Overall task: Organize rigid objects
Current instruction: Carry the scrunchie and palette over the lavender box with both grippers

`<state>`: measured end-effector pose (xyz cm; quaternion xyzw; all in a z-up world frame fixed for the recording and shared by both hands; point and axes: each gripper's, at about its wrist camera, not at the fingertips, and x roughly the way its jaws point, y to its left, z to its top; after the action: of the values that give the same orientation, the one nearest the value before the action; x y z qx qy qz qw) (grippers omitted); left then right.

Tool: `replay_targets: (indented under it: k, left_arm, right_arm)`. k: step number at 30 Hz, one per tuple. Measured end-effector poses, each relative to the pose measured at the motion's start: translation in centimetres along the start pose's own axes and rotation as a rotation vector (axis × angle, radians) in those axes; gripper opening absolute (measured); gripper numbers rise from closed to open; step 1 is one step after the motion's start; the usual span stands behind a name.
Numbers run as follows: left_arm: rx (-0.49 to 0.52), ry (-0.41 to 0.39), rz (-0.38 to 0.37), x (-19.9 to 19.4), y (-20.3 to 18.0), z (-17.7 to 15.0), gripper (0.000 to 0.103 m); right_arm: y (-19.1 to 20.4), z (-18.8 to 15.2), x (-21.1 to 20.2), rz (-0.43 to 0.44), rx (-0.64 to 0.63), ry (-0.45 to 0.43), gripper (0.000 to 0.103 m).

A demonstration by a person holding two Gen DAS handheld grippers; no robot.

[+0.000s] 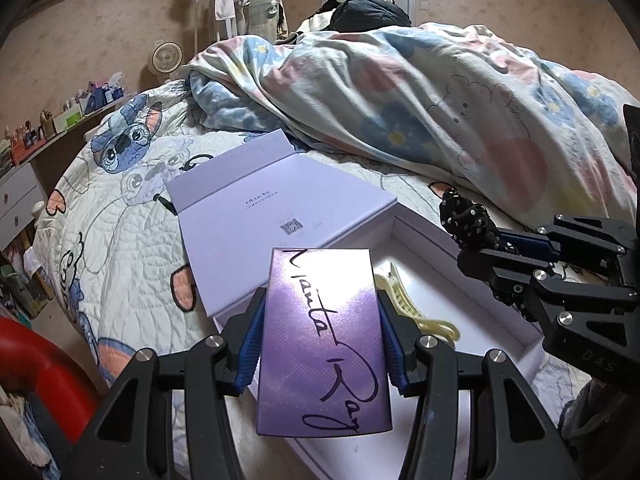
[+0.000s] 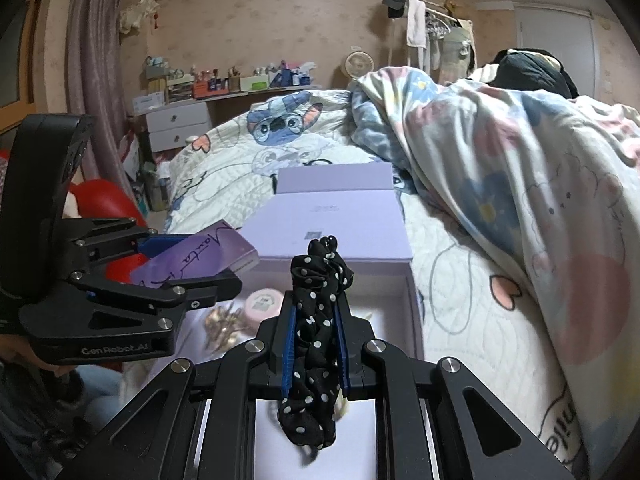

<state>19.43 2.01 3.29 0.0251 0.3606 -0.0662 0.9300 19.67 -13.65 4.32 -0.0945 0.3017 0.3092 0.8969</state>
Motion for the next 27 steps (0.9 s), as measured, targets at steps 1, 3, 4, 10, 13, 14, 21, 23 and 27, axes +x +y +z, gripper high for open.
replay_targets:
  k: [1, 3, 4, 10, 13, 14, 21, 23, 27]
  left_arm:
    - [0.001, 0.002, 0.001, 0.3, 0.1, 0.2, 0.051]
    - [0.007, 0.005, 0.006, 0.8, 0.2, 0.5, 0.051]
    - [0.010, 0.006, 0.009, 1.1, 0.2, 0.6, 0.051]
    - [0.020, 0.024, 0.013, 3.1, 0.2, 1.2, 0.051]
    - [0.035, 0.032, 0.015, 4.0, -0.1, 1.4, 0.051]
    - [0.041, 0.036, 0.017, 4.3, -0.3, 1.4, 0.051]
    - [0.055, 0.073, -0.010, 6.1, -0.9, 1.6, 0.051]
    - [0.060, 0.082, -0.015, 6.5, -1.1, 1.5, 0.051]
    - [0.074, 0.111, -0.026, 7.4, -1.8, 1.3, 0.051]
  right_arm:
    - [-0.2, 0.1, 0.3, -0.002, 0.000, 0.001, 0.017]
    - [-0.7, 0.4, 0.8, -0.006, -0.003, 0.002, 0.017]
    - [-0.9, 0.6, 1.1, -0.008, -0.006, 0.003, 0.017]
    - [-1.8, 1.2, 2.5, -0.008, -0.016, 0.016, 0.017]
    - [-2.1, 1.2, 3.3, -0.002, -0.014, 0.024, 0.017]
    - [-2.2, 1.2, 3.6, -0.001, -0.011, 0.029, 0.017]
    - [-3.1, 0.7, 5.2, 0.009, 0.020, 0.058, 0.017]
    - [-3.3, 0.6, 5.6, 0.003, 0.019, 0.068, 0.017]
    - [-3.7, 0.1, 6.3, -0.003, 0.032, 0.092, 0.017]
